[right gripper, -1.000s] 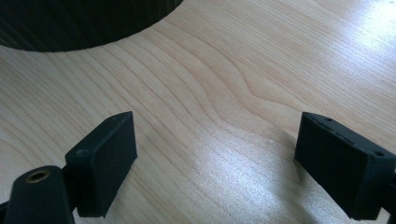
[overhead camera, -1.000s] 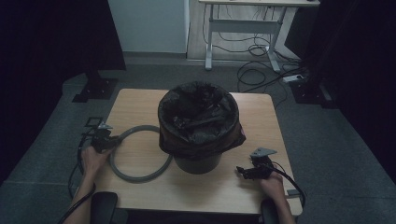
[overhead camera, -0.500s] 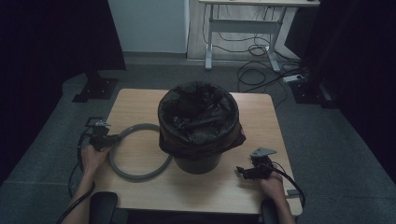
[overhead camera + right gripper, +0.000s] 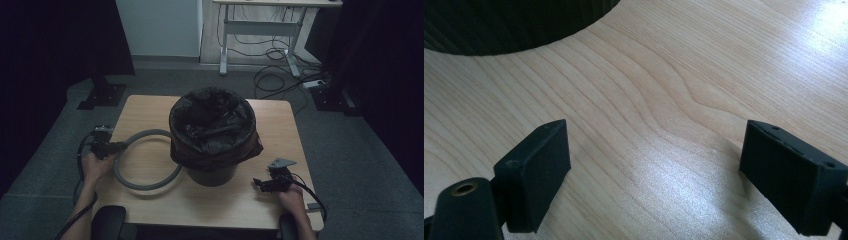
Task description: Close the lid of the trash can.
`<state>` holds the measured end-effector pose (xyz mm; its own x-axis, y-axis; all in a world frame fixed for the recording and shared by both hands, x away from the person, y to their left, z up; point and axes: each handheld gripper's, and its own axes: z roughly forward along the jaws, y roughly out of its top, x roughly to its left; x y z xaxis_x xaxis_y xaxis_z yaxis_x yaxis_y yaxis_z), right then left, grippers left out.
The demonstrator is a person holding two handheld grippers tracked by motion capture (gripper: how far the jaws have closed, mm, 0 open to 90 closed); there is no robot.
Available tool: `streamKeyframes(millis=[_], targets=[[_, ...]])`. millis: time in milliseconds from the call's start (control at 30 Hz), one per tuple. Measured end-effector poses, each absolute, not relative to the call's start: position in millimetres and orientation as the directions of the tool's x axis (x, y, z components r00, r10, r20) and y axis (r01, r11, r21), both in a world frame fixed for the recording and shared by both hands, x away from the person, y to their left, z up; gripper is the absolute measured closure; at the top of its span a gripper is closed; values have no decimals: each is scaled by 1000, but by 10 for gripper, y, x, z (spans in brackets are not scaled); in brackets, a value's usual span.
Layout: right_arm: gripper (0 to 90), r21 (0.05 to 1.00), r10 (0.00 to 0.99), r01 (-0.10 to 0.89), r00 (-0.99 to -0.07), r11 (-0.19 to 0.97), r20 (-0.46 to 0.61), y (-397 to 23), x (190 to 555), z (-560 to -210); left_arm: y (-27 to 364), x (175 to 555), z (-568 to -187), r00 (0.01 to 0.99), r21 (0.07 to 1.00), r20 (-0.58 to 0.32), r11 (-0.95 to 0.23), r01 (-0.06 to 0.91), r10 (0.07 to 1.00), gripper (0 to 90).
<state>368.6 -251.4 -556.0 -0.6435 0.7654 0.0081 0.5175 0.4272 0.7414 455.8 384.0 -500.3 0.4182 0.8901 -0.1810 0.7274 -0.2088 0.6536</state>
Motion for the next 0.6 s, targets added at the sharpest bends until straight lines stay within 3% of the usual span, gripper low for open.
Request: streamKeyframes(millis=[600], targets=[[118,741,765,518,-644,428,8,-2515,3686,-5559,4031,4513,-4646,407,661,-172,-201,723,897,783]])
